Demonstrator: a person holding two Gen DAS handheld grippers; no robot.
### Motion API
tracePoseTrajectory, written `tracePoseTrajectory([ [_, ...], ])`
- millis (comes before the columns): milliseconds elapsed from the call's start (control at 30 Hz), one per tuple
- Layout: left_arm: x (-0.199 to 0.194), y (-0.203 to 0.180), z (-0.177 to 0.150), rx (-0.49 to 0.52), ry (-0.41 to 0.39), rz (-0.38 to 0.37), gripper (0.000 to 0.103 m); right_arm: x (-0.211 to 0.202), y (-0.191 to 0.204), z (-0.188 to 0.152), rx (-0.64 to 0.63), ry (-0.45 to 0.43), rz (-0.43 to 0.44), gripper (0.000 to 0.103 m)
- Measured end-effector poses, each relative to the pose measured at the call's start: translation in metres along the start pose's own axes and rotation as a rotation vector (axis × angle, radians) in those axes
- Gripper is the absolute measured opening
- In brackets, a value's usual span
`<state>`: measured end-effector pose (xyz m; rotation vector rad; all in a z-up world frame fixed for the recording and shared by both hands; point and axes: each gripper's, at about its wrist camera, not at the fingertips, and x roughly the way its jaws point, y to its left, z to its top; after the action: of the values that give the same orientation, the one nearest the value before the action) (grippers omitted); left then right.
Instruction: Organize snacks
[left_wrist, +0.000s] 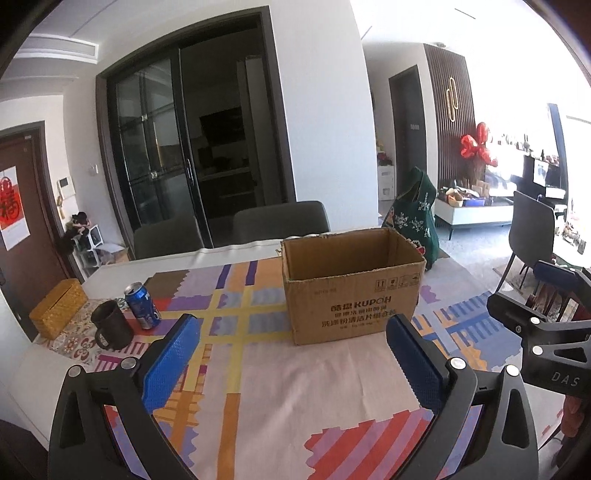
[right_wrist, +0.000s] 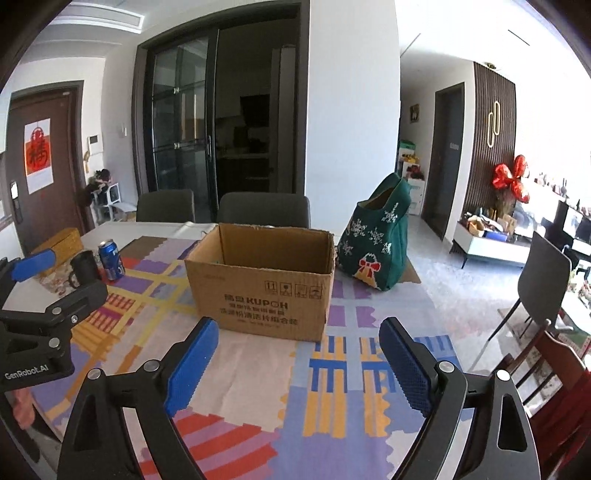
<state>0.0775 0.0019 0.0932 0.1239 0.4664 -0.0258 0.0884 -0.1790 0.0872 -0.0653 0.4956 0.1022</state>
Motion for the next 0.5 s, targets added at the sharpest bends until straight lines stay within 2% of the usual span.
tracePoseTrajectory([
  [333,-0.019,0.001,-0.003,-0.007,-0.031,-0.001,0.103,-0.027,0.006,-0.004,-0.026,-0.051,-0.017,0.092],
  [500,-0.021,0.001,-0.004,-0.007,-0.041,-0.008,0.103,-0.028,0.006,-0.007,-0.024,-0.046,-0.009,0.092],
])
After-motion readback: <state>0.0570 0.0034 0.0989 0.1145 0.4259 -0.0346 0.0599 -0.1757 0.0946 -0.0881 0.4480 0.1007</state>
